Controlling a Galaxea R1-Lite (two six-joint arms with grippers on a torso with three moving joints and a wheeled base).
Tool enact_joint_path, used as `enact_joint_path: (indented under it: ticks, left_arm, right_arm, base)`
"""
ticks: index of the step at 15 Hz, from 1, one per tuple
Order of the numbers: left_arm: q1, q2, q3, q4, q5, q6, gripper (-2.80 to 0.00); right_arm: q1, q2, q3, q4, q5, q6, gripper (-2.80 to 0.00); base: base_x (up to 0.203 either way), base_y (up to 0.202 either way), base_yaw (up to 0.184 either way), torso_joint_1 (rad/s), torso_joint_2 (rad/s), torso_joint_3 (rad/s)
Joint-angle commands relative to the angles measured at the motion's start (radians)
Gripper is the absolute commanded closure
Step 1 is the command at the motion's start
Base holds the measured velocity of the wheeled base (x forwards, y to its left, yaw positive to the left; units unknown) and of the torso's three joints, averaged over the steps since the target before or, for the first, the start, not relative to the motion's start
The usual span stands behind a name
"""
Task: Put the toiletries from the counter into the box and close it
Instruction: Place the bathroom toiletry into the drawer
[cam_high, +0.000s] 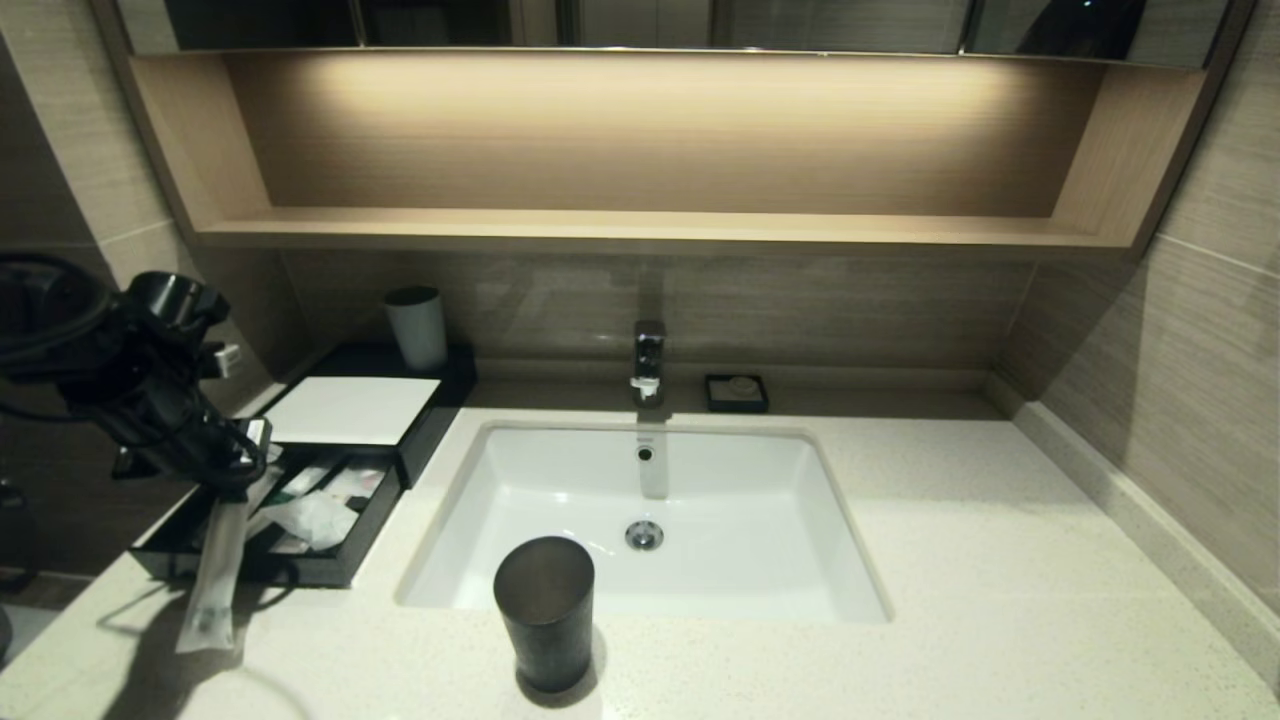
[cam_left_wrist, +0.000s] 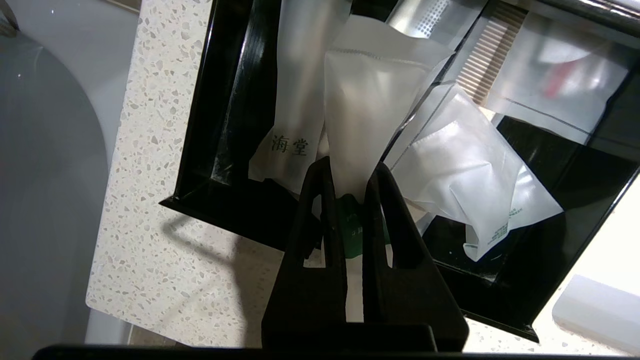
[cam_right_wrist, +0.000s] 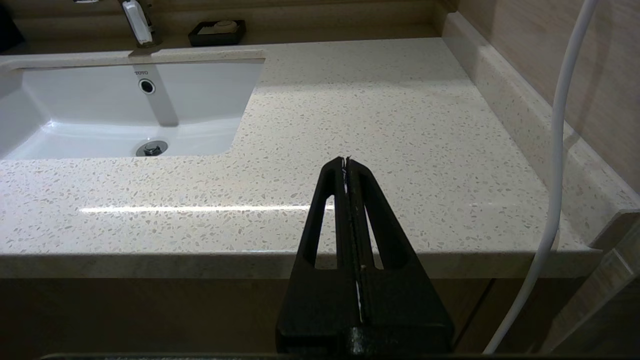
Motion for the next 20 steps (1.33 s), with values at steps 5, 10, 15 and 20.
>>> enact_joint_path:
  ticks: [5, 10, 15, 20]
  left_arm:
    - [-0.001, 0.04, 0.0, -0.004, 0.0, 0.0, 0.0]
    - [-0.001, 0.048, -0.017, 0.003, 0.0, -0.005, 0.0]
    - [-0.001, 0.054, -0.02, 0.01, 0.0, -0.005, 0.0]
    - [-0.001, 0.054, -0.019, 0.01, 0.0, -0.006, -2.8]
  right_arm:
    - [0.0, 0.002, 0.0, -0.001, 0.0, 0.0, 0.0]
    - [0.0, 0.002, 0.0, -0.001, 0.0, 0.0, 0.0]
    - [0.0, 0.002, 0.0, -0.001, 0.0, 0.0, 0.0]
    - [0.0, 0.002, 0.0, -0.001, 0.0, 0.0, 0.0]
  base:
    - [0.0, 0.0, 0.0, 0.0, 0.0, 0.0]
    - [0.0, 0.0, 0.0, 0.0, 0.0, 0.0]
    - [0.0, 0.0, 0.0, 0.0, 0.0, 0.0]
    - [0.0, 0.0, 0.0, 0.0, 0.0, 0.0]
